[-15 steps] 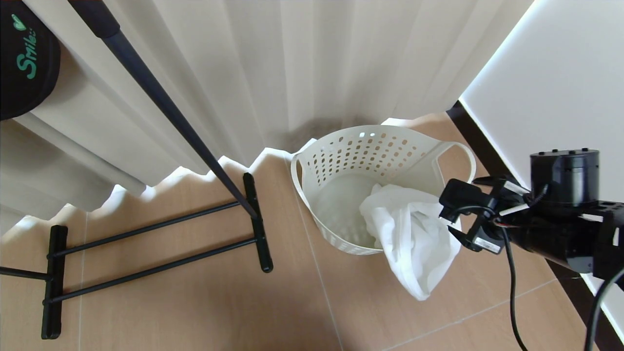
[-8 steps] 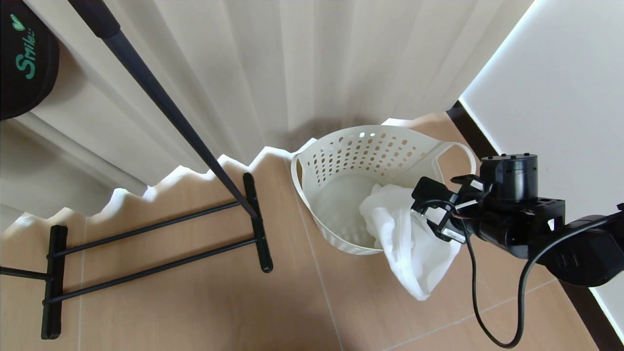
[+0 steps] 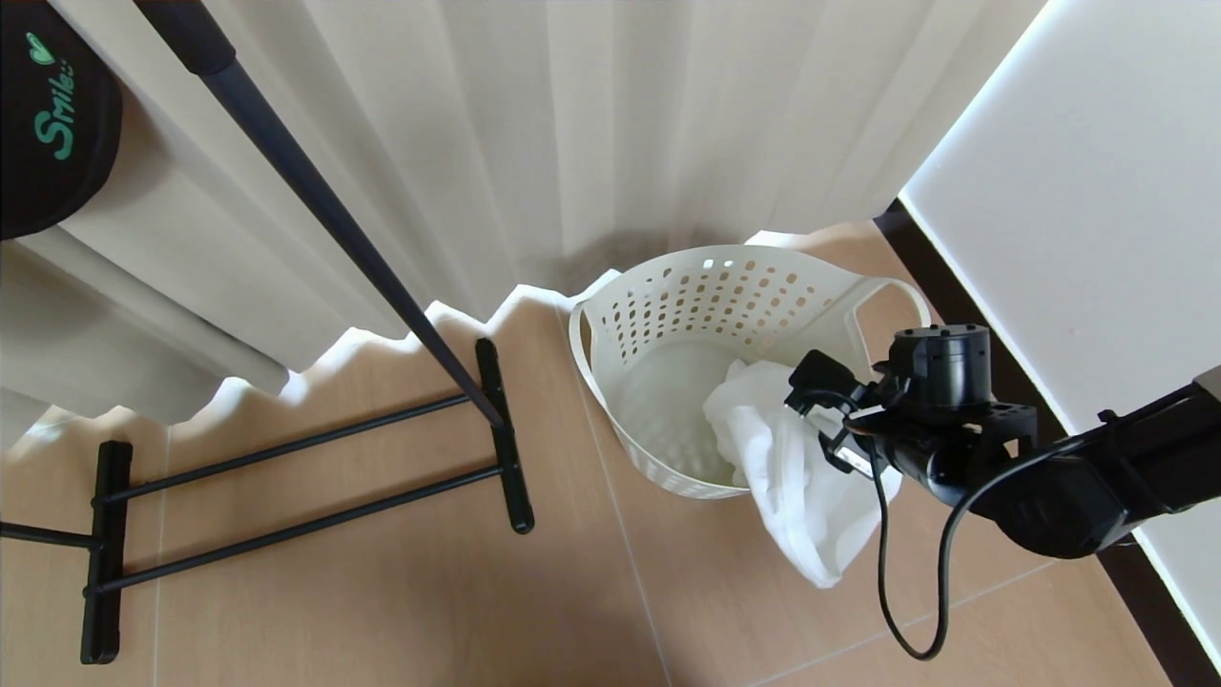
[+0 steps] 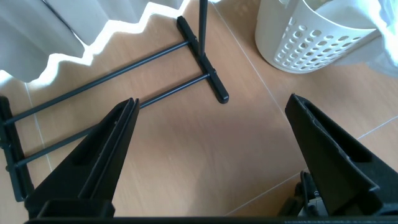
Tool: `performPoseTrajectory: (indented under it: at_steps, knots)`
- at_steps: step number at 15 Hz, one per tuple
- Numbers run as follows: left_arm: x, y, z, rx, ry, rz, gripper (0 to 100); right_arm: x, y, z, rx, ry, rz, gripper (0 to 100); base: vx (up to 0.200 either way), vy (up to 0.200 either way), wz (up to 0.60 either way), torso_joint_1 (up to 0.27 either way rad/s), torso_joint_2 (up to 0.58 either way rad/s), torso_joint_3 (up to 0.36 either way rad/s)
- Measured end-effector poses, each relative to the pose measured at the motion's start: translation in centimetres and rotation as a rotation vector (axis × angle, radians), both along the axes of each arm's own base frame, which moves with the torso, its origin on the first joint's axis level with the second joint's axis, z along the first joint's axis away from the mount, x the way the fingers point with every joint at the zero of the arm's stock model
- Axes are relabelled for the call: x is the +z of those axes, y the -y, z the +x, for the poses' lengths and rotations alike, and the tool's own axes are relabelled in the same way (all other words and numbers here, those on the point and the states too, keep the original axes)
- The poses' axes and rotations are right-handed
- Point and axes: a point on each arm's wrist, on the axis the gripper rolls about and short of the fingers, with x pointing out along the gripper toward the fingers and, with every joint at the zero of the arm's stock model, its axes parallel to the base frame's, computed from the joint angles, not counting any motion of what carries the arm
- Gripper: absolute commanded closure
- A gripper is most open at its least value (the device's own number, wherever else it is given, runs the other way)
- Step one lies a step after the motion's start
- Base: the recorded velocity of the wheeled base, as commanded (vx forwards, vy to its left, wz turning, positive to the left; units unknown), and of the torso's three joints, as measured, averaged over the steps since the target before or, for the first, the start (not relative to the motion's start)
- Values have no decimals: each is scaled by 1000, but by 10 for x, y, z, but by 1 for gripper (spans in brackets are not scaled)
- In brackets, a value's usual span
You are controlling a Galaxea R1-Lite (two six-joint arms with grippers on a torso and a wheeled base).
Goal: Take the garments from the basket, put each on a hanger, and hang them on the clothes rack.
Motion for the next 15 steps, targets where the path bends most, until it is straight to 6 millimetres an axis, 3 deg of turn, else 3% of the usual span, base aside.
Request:
performPoseTrajectory:
  at_steps: [6, 15]
  knots:
    - [0, 0, 0, 0, 0, 0, 0, -10, -7, 23, -53, 54, 87, 0, 0, 0, 0, 0, 0, 0]
    - [0, 0, 0, -2, 0, 0, 0, -9, -8, 32, -91, 127, 213, 0, 0, 0, 0, 0, 0, 0]
